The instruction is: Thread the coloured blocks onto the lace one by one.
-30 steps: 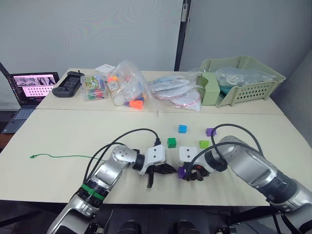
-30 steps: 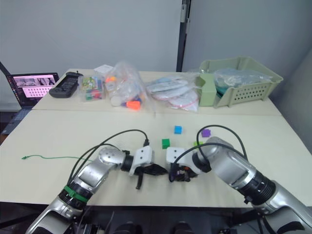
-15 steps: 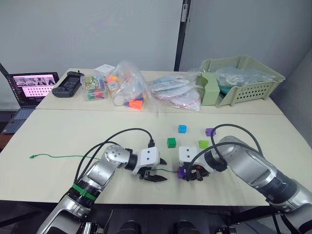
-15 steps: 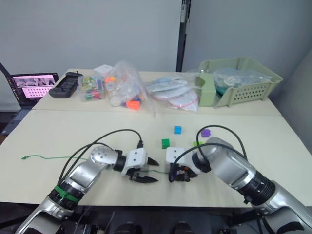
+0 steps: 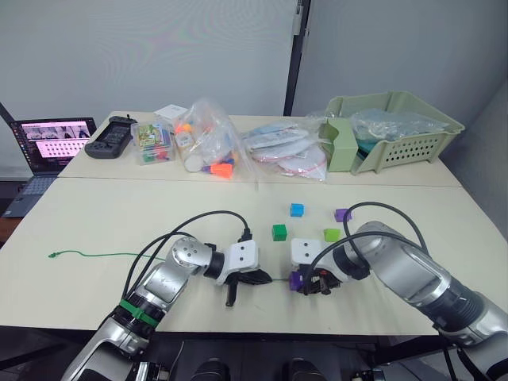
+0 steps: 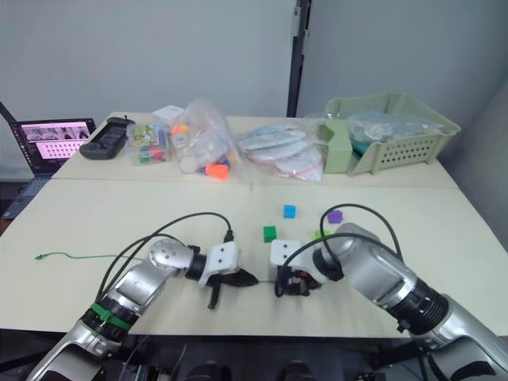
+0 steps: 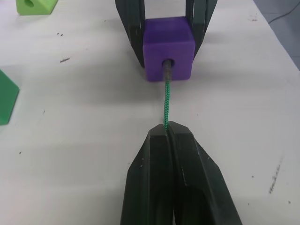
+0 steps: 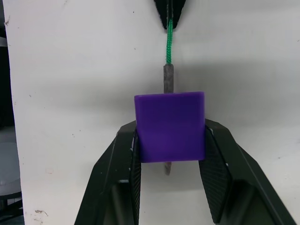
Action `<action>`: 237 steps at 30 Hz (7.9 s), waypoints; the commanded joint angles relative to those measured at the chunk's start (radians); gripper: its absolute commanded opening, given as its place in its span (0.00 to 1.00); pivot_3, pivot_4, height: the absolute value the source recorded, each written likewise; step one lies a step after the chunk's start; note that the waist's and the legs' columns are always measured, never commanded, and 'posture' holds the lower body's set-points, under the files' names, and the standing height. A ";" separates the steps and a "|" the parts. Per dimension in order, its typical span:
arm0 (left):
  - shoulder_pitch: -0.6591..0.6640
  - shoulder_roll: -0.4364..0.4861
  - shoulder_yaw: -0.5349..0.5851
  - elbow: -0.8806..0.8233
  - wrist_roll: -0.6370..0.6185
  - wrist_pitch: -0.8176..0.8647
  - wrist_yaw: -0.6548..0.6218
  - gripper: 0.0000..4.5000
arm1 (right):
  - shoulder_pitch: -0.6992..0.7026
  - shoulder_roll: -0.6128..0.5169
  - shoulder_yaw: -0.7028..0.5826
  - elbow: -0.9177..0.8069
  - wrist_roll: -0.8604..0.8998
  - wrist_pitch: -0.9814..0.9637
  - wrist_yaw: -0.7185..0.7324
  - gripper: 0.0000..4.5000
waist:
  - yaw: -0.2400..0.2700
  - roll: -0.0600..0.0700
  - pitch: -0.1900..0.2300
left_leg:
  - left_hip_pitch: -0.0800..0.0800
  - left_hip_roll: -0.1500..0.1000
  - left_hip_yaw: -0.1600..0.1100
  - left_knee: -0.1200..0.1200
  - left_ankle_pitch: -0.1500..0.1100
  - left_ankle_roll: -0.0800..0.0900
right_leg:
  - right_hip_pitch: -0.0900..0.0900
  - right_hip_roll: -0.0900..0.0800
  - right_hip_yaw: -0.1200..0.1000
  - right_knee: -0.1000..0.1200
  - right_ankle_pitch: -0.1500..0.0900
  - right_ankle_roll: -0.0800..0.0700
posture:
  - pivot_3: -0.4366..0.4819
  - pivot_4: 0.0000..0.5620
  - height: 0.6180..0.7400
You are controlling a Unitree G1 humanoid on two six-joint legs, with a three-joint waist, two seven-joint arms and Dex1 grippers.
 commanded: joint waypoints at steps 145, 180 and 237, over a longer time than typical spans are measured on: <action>-0.366 0.505 0.485 0.943 -0.089 -0.434 -0.396 0.99 | 0.225 -0.059 -0.311 0.010 0.221 -0.188 -0.113 0.00 | 0.024 -0.008 0.000 | -0.003 0.001 0.011 0.001 0.000 0.000 | -0.003 -0.003 -0.004 0.000 0.000 -0.001 | 0.48 0.27 0.95; -0.054 -0.140 0.074 0.071 -0.106 -0.133 -0.059 0.59 | 0.089 -0.069 -0.272 -0.121 0.304 0.024 -0.090 0.00 | 0.010 -0.007 0.000 | -0.003 0.000 0.000 0.001 0.000 0.000 | -0.002 -0.002 -0.003 0.000 0.001 0.000 | 0.48 0.27 0.95; -0.118 -0.142 0.112 0.203 -0.130 -0.143 -0.108 0.00 | 0.695 0.283 -1.096 -0.363 0.430 0.148 -0.675 1.00 | 0.015 -0.007 -0.001 | -0.001 0.000 -0.001 0.001 0.000 0.000 | 0.001 0.000 -0.001 -0.001 0.001 0.000 | 0.48 0.27 0.95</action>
